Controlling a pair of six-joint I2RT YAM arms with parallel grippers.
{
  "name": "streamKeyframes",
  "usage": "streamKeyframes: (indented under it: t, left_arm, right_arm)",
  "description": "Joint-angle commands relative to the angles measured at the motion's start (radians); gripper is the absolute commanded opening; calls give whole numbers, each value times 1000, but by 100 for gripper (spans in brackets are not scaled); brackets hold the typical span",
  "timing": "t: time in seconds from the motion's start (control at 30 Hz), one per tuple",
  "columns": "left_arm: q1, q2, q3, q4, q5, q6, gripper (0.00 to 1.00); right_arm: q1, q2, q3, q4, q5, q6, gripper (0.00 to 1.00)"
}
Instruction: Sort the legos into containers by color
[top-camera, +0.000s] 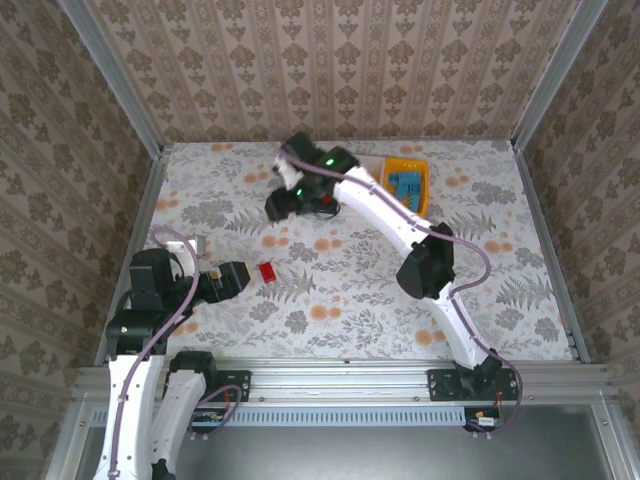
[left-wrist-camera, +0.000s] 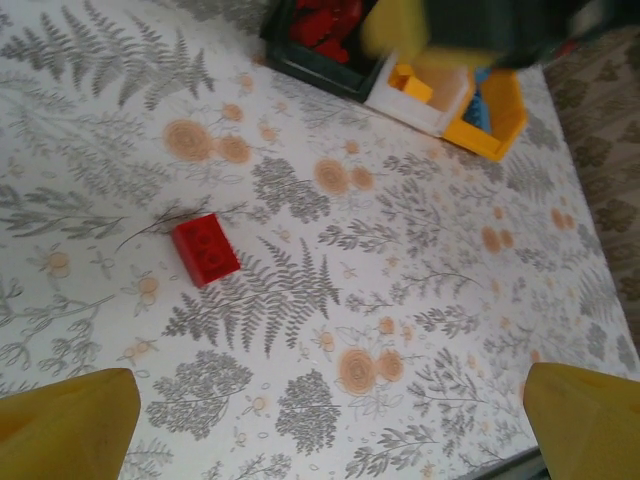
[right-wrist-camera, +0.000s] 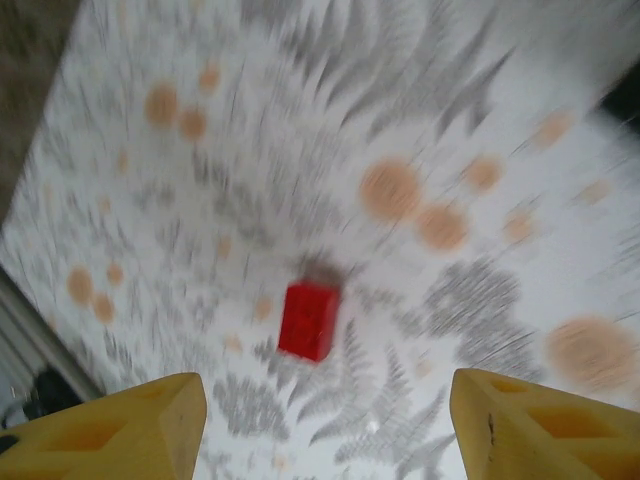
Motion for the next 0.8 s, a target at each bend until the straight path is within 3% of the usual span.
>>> streamKeyframes:
  t: [0.0,0.37,0.77]
  left_arm:
    - [3,-37,-3,40,93,35,100]
    - [-19,-147,-10,70,103,35,100]
    - [-38,-180,-15,74,97,34,100]
  right_arm:
    - [63,-24,-69,-37,31,0,67]
    - [176,125,-70,31,99,69,67]
    - [202,271,29,24,214,76,65]
